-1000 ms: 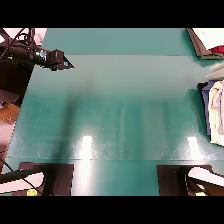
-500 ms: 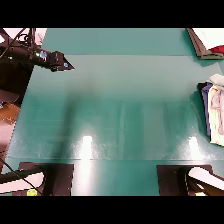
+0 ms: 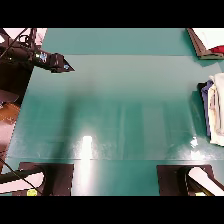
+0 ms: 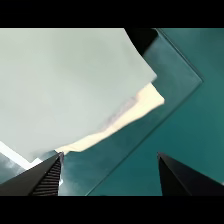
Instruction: Fold the shirts.
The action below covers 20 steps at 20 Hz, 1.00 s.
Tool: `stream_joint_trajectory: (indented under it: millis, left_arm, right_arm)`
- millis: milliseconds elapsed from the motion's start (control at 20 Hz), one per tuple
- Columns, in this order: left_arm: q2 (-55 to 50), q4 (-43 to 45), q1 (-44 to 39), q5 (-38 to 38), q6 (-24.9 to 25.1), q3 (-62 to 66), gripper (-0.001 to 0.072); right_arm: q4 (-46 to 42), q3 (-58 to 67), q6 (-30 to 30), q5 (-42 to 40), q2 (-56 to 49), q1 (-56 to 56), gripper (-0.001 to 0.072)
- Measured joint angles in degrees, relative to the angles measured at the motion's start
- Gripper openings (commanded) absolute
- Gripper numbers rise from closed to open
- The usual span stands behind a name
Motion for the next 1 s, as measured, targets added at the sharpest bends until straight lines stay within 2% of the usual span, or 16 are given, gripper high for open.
stream_joint_trajectory:
  millis: [150, 200, 250, 300, 400, 450, 750, 1000]
  left_arm:
    - [0.0, 0.0, 0.0, 0.4, 0.1, 0.0, 0.0024]
    - [0.0, 0.0, 0.0, 0.4, 0.0, 0.0, 0.0024]
    - [0.0, 0.0, 0.0, 0.4, 0.0, 0.0, 0.0024]
    - [0.0, 0.0, 0.0, 0.3, -0.2, 0.0, 0.0024]
    - [0.0, -0.3, 0.0, 0.2, -0.9, 0.0, 0.0024]
    - [0.0, -0.3, 0.0, 0.2, -1.2, 0.0, 0.0025]
    - [0.0, -0.7, 0.0, 1.6, -1.8, 0.0, 0.0024]
    - [0.0, -0.7, 0.0, 2.0, -1.9, 0.0, 0.0024]
  right_arm:
    - [2.5, -1.2, 1.0, 0.3, 1.0, 1.9, 0.0661]
    - [4.4, -1.0, 1.2, 0.3, 1.3, 3.1, 0.0643]
    - [6.3, -0.7, 1.3, 0.3, 1.4, 4.9, 0.0586]
    - [8.0, -0.3, 1.4, 0.3, 1.5, 6.9, 0.0467]
    - [10.1, 0.7, 1.4, 0.4, 1.6, 11.4, 0.0144]
    - [10.8, 1.3, 1.4, 0.4, 1.6, 14.1, 0.0015]
    - [12.5, 5.1, 1.4, -1.6, 1.7, 27.9, 0.0019]
    - [12.9, 6.8, 1.3, -3.3, 1.7, 33.6, 0.0018]
